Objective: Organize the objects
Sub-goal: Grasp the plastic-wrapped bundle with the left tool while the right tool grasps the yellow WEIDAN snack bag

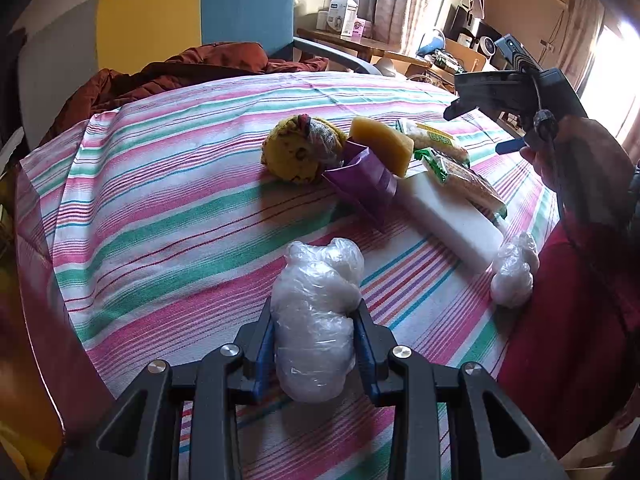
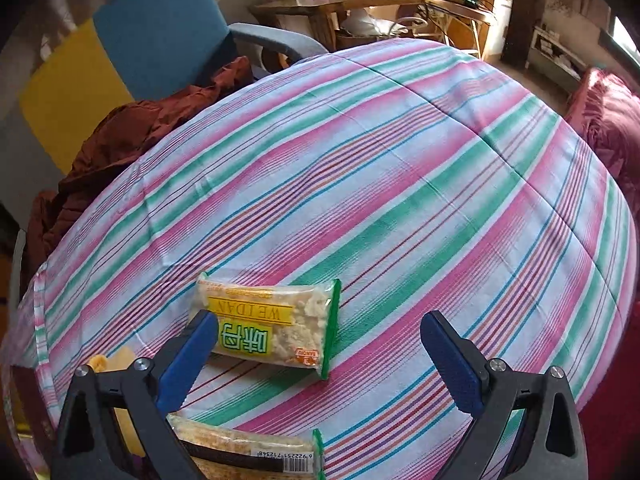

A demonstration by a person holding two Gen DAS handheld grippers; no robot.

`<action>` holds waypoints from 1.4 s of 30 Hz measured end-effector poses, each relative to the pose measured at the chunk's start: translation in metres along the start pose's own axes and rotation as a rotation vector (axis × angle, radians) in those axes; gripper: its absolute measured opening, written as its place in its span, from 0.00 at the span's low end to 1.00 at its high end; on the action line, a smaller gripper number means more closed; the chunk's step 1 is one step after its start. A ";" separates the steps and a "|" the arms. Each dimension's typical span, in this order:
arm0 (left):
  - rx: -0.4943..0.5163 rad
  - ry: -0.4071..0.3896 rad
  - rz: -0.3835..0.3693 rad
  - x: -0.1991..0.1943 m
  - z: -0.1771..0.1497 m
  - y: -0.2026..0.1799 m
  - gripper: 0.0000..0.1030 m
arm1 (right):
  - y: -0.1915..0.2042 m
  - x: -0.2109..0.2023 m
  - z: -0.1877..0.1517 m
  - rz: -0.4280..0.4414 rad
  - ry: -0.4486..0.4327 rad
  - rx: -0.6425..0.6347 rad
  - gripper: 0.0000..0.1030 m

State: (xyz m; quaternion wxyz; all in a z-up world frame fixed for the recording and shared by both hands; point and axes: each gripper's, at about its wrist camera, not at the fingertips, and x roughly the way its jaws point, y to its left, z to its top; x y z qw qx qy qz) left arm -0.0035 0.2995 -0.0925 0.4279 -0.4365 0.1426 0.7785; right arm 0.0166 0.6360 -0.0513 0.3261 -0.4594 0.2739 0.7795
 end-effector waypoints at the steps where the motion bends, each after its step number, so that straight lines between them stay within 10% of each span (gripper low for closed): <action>1: 0.000 -0.001 0.000 0.000 0.000 0.000 0.34 | 0.008 0.000 -0.001 -0.002 -0.004 -0.040 1.00; 14: -0.010 -0.002 -0.026 -0.002 -0.001 0.003 0.34 | 0.079 0.031 -0.018 -0.225 0.067 -0.705 1.00; 18: -0.008 -0.003 -0.026 -0.002 -0.001 0.003 0.34 | 0.076 0.042 -0.009 -0.163 0.096 -0.696 0.95; 23: -0.004 -0.006 -0.019 -0.001 -0.001 0.001 0.34 | 0.067 0.038 -0.008 -0.005 0.100 -0.610 0.46; 42: 0.023 -0.023 0.043 0.001 -0.001 -0.009 0.34 | 0.063 0.040 -0.011 0.019 0.086 -0.575 0.48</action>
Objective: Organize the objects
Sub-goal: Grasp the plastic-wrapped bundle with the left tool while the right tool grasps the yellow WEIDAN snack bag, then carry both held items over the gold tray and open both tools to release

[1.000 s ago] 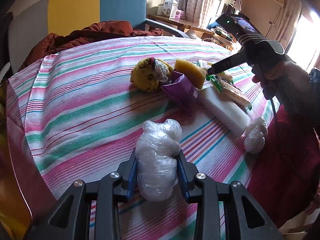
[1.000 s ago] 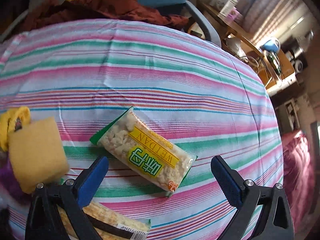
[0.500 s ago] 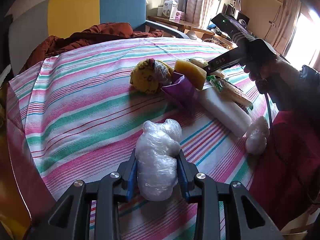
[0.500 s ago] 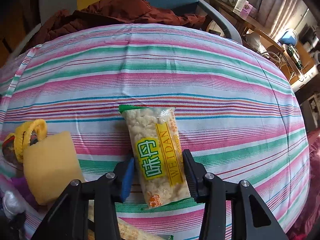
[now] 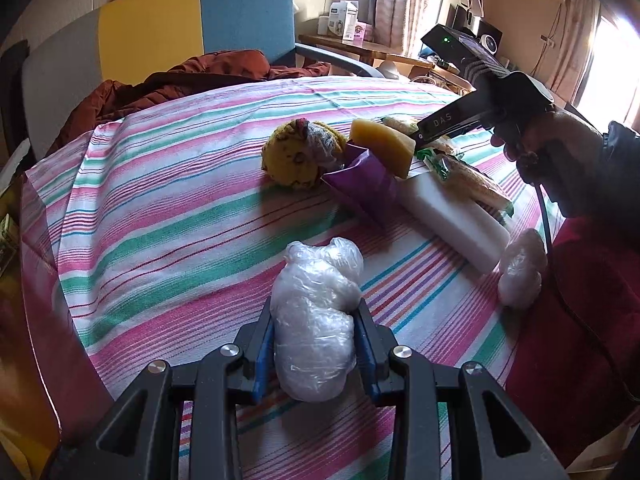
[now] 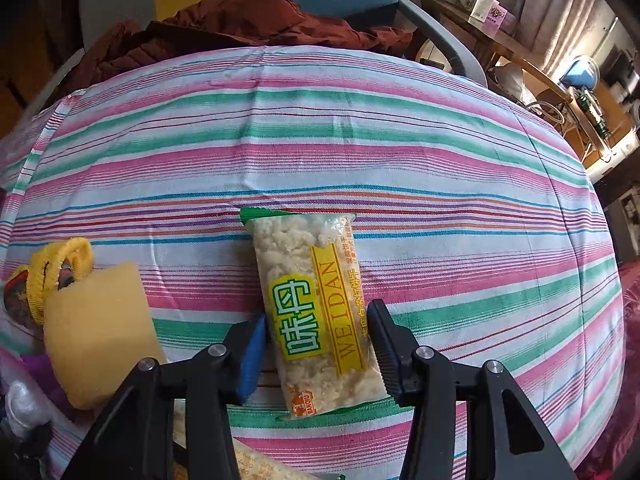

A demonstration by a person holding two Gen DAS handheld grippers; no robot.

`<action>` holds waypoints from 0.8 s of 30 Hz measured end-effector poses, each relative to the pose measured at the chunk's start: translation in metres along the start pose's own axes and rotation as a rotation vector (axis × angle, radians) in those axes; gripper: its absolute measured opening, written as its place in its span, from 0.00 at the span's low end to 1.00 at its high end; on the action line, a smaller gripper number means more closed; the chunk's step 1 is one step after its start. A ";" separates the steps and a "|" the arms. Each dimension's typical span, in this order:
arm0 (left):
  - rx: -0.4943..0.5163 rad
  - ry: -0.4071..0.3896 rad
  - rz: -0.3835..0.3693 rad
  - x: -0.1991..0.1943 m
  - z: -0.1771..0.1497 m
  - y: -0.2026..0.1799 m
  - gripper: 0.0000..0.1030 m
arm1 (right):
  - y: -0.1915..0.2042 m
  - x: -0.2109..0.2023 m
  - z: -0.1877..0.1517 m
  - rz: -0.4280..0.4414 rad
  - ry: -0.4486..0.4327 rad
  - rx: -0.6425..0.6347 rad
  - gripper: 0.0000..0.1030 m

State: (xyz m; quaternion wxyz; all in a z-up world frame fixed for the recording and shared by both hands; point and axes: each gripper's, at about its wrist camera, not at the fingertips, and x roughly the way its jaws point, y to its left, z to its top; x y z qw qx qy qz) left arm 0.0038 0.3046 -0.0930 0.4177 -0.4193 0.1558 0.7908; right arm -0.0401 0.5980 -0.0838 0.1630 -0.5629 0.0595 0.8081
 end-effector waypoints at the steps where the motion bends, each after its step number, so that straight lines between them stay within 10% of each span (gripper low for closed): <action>1: 0.001 0.001 0.001 0.000 0.000 0.000 0.34 | 0.000 0.000 0.000 -0.001 0.000 -0.001 0.48; 24: 0.032 0.011 0.068 0.002 0.003 -0.009 0.33 | 0.009 -0.011 -0.005 -0.020 -0.029 -0.006 0.42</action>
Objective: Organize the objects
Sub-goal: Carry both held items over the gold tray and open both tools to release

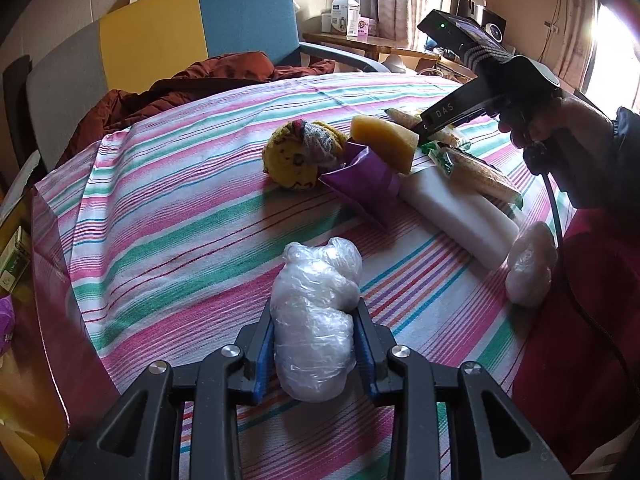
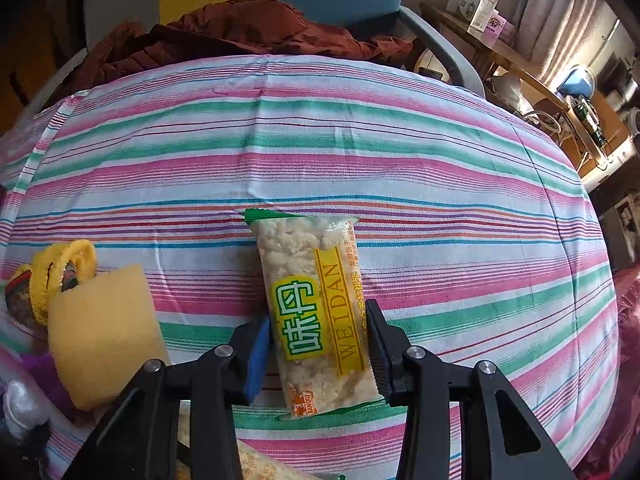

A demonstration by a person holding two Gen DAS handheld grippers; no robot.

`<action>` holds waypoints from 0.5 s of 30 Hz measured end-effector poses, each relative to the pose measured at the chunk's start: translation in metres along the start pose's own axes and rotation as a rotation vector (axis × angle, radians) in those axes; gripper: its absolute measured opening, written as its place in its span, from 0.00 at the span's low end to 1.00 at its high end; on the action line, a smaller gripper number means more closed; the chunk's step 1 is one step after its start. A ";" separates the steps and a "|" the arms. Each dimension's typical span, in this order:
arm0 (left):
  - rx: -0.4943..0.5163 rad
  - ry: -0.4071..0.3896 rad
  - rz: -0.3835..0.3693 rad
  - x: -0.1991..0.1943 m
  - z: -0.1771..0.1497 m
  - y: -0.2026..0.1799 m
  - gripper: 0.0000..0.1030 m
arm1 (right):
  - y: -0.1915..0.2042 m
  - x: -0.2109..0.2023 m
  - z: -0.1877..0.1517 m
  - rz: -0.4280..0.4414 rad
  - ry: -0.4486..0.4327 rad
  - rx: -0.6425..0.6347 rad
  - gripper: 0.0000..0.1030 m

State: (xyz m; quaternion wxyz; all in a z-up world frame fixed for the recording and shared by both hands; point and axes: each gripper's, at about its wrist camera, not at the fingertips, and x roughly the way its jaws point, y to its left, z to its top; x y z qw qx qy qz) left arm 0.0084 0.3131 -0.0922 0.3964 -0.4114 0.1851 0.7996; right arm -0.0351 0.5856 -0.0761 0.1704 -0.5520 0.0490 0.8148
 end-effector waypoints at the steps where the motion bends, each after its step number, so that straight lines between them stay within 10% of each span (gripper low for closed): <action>1: -0.001 0.003 0.001 0.000 0.000 0.000 0.33 | -0.002 -0.001 0.001 -0.001 -0.004 0.007 0.42; 15: -0.071 -0.064 -0.020 -0.063 0.006 0.018 0.31 | -0.027 -0.035 0.011 -0.004 -0.108 0.164 0.42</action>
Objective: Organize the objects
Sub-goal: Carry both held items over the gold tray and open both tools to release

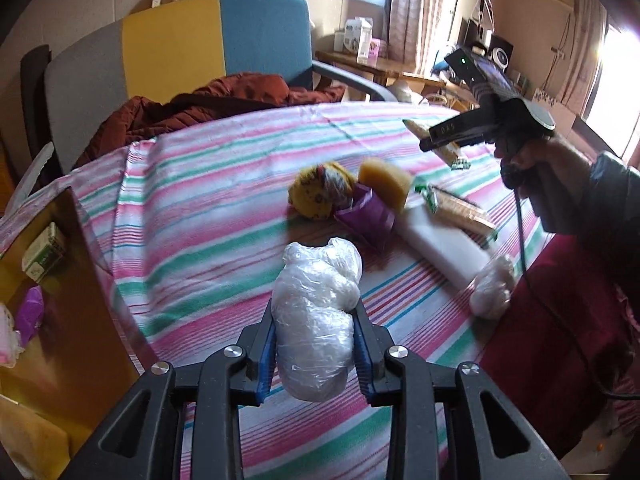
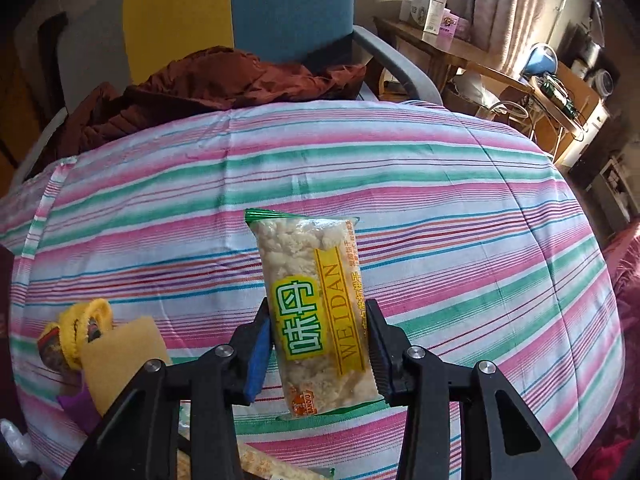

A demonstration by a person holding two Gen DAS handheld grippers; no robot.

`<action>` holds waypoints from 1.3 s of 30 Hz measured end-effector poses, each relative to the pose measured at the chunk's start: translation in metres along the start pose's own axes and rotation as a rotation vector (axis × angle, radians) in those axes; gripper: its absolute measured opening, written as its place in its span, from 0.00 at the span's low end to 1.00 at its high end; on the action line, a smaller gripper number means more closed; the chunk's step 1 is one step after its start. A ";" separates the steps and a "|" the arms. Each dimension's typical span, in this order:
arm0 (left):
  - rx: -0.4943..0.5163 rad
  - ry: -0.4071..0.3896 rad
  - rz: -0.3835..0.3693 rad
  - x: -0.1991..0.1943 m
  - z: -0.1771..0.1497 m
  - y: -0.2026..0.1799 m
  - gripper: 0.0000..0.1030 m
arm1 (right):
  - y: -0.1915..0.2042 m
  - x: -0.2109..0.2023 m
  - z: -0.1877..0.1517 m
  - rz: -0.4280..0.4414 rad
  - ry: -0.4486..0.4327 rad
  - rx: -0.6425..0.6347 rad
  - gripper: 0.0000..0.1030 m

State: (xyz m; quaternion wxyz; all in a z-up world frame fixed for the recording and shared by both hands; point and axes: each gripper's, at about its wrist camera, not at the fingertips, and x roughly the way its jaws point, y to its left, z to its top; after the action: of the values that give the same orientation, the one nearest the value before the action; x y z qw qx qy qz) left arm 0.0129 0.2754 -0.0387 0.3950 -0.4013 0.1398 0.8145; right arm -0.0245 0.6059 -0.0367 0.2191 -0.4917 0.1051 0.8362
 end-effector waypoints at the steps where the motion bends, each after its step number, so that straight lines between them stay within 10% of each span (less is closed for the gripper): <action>1: -0.008 -0.013 -0.001 -0.008 0.001 0.003 0.31 | 0.002 -0.008 0.000 0.004 -0.013 0.005 0.42; 14: -0.214 -0.116 0.093 -0.088 -0.019 0.085 0.31 | 0.134 -0.110 -0.008 0.267 -0.167 -0.140 0.42; 26: -0.487 -0.174 0.234 -0.149 -0.075 0.192 0.31 | 0.315 -0.142 -0.069 0.559 -0.096 -0.442 0.42; 39: -0.537 -0.158 0.118 -0.154 -0.117 0.204 0.31 | 0.427 -0.138 -0.105 0.672 0.003 -0.857 0.42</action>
State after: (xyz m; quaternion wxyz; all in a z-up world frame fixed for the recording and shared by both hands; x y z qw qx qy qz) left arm -0.0218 -0.0027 -0.0135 0.2362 -0.4181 -0.0892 0.8726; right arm -0.0859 0.1515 0.0149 -0.2806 -0.4776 -0.0934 0.8273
